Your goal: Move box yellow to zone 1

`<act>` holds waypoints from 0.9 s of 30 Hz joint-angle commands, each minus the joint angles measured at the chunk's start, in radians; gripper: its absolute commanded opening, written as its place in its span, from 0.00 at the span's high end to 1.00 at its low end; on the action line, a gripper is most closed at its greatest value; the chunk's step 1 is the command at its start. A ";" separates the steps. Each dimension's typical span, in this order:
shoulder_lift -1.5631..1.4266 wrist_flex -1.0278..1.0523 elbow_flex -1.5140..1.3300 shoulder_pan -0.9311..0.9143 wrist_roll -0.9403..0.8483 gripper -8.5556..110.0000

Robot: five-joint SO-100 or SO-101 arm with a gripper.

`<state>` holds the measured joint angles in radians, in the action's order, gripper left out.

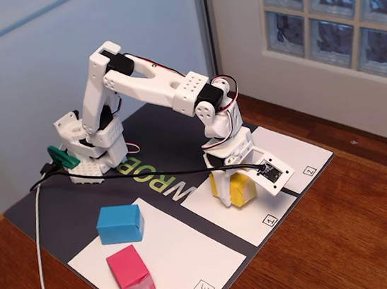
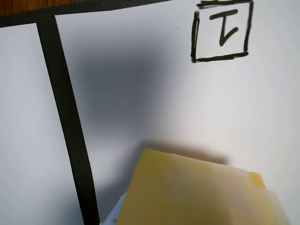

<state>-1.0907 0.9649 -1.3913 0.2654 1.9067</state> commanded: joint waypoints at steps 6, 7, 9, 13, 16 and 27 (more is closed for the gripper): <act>0.000 -0.029 0.009 -0.011 -0.008 0.75; -0.002 -0.031 0.009 -0.014 -0.008 0.73; -0.005 -0.032 0.009 -0.020 -0.008 0.68; -0.009 -0.038 0.008 -0.023 -0.020 0.60; -0.020 -0.038 0.008 -0.023 -0.026 0.57; -0.123 -0.049 0.023 -0.009 -0.003 0.54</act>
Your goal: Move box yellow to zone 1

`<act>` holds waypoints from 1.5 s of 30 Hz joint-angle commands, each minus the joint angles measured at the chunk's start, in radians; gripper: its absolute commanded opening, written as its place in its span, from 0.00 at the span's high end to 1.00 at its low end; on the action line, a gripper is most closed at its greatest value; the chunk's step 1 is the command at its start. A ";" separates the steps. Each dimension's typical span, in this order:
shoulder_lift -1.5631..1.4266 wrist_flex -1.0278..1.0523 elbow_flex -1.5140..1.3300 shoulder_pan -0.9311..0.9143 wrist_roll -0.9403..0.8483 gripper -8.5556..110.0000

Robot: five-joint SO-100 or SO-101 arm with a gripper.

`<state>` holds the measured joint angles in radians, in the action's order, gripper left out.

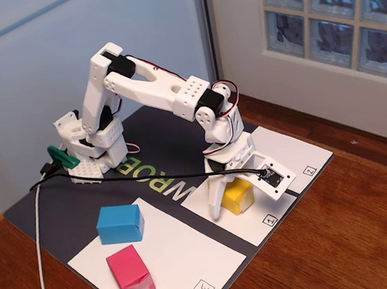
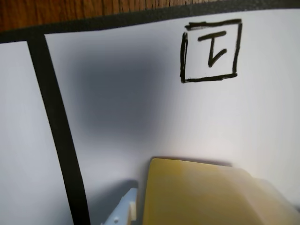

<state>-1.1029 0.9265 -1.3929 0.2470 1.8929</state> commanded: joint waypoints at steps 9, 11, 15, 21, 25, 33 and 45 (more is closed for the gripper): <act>-0.293 -0.002 0.060 0.063 0.018 0.54; -0.336 0.000 0.049 0.066 0.002 0.53; -0.446 0.009 -0.020 0.067 -0.049 0.56; -0.660 0.009 -0.244 0.044 -0.181 0.63; -0.799 0.009 -0.382 0.015 -0.249 0.70; -1.058 0.083 -0.575 -0.051 -0.405 0.91; -1.580 0.261 -0.910 -0.109 -0.620 0.93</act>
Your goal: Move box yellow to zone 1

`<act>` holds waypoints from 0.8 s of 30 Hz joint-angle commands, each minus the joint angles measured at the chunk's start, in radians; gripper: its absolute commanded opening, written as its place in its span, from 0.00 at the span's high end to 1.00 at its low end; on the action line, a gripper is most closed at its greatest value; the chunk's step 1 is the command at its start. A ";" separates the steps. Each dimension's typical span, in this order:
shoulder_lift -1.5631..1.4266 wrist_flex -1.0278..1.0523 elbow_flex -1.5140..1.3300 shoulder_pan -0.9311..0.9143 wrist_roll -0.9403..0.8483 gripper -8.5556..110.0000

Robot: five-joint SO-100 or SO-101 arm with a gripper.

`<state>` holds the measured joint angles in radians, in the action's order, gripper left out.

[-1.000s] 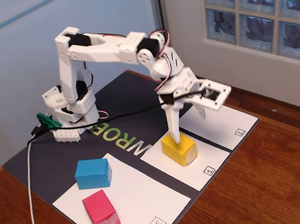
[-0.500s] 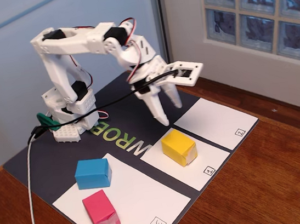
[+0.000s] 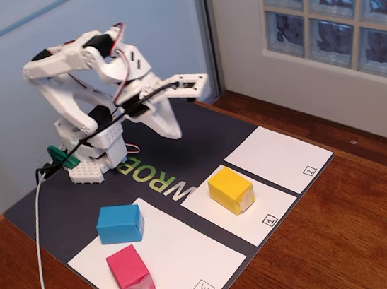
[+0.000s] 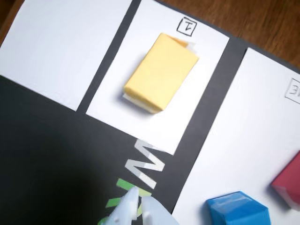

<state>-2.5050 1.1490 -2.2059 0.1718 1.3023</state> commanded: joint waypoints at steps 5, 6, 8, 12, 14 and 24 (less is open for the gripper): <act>-0.377 0.063 -0.252 -0.123 -0.049 0.93; -0.416 0.072 -0.281 -0.143 -0.051 0.93; -0.485 0.107 -0.333 -0.179 -0.054 0.93; -0.617 0.179 -0.439 -0.239 -0.054 0.93; -0.664 0.215 -0.480 -0.261 -0.054 0.93; -0.805 0.293 -0.646 -0.255 0.006 0.93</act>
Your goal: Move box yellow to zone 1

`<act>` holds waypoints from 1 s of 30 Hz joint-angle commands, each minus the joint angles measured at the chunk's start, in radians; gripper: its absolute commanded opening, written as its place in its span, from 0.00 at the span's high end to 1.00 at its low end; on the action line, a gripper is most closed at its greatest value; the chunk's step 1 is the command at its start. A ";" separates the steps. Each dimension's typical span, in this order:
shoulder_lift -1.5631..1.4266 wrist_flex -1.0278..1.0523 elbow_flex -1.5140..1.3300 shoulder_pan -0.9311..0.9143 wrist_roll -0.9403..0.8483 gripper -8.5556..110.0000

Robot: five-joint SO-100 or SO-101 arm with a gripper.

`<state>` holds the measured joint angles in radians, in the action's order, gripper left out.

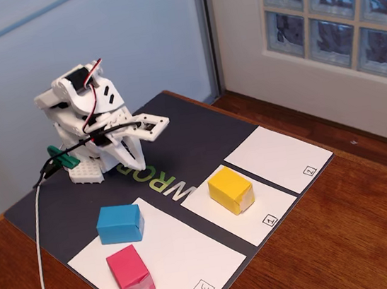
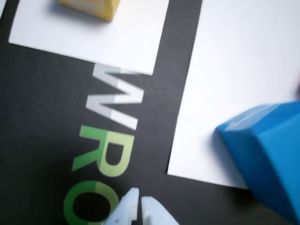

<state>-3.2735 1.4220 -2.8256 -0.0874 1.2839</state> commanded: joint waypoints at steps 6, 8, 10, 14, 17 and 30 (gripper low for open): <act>-0.064 -0.003 -0.095 0.014 0.029 0.93; -0.064 -0.015 -0.121 0.008 0.043 0.93; -0.064 -0.037 -0.158 -0.009 0.049 0.93; -0.066 -0.049 -0.213 -0.034 0.057 0.93; -0.066 -0.049 -0.213 -0.005 0.072 0.93; -0.066 -0.037 -0.213 0.063 0.077 0.93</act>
<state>-3.2873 1.3683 -3.0388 -0.0445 1.3652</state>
